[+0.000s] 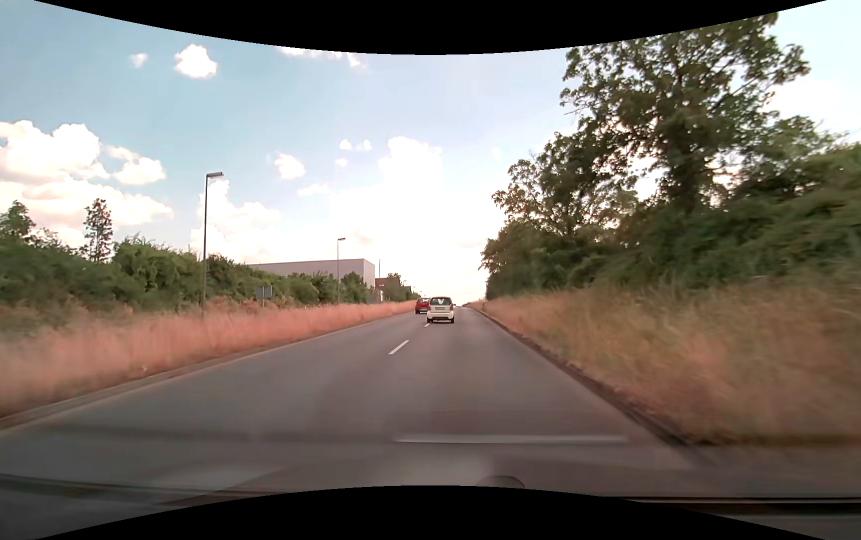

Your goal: Follow the waypoints while adhering to traffic rules and regulations

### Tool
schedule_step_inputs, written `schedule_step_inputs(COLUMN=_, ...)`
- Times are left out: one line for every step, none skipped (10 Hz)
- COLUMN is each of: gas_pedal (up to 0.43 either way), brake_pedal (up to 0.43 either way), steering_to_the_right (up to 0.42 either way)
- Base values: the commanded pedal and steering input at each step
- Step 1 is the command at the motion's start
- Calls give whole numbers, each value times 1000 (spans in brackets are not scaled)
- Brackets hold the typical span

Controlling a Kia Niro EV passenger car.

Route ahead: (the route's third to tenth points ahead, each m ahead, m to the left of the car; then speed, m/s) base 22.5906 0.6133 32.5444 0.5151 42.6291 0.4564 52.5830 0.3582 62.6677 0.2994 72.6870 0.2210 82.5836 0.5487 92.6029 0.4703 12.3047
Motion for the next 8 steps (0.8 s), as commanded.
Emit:
schedule_step_inputs(gas_pedal=79, brake_pedal=0, steering_to_the_right=-5)
schedule_step_inputs(gas_pedal=79, brake_pedal=0, steering_to_the_right=-5)
schedule_step_inputs(gas_pedal=79, brake_pedal=0, steering_to_the_right=-4)
schedule_step_inputs(gas_pedal=79, brake_pedal=0, steering_to_the_right=-4)
schedule_step_inputs(gas_pedal=79, brake_pedal=0, steering_to_the_right=-4)
schedule_step_inputs(gas_pedal=79, brake_pedal=0, steering_to_the_right=-4)
schedule_step_inputs(gas_pedal=79, brake_pedal=0, steering_to_the_right=-5)
schedule_step_inputs(gas_pedal=79, brake_pedal=0, steering_to_the_right=-4)
